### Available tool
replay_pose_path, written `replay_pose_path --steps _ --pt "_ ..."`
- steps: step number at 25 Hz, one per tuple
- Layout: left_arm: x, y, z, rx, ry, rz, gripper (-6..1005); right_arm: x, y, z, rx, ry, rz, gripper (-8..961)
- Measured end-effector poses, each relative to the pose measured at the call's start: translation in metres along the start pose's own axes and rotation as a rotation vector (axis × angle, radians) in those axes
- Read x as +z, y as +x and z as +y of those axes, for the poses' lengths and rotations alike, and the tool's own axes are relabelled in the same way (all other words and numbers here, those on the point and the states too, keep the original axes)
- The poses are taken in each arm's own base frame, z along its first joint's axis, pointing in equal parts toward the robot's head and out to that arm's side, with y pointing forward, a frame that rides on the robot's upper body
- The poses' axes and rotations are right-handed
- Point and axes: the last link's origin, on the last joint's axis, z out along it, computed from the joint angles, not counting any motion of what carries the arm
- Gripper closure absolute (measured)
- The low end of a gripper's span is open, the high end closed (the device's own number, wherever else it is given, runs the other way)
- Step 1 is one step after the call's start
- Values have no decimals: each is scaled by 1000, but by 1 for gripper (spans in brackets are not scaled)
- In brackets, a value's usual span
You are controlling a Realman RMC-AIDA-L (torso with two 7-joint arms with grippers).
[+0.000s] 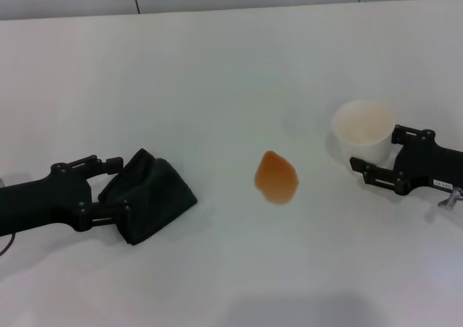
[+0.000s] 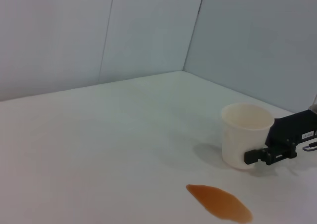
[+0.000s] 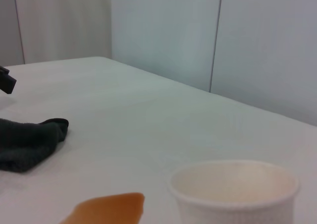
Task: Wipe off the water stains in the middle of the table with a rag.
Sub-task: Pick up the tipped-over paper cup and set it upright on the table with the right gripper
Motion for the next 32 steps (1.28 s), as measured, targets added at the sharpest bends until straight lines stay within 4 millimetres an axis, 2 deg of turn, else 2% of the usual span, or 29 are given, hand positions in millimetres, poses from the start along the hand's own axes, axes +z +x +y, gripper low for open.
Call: replay_pose_path --steps 20,26,32 --pt "0 2 -1 2 1 0 105 -3 5 0 2 13 19 275" --pt "-1 2 -1 1 2 1 106 -7 0 0 27 -24 -5 107" --pt "-1 2 -2 2 3 0 106 -11 -1 -3 49 -43 7 85"
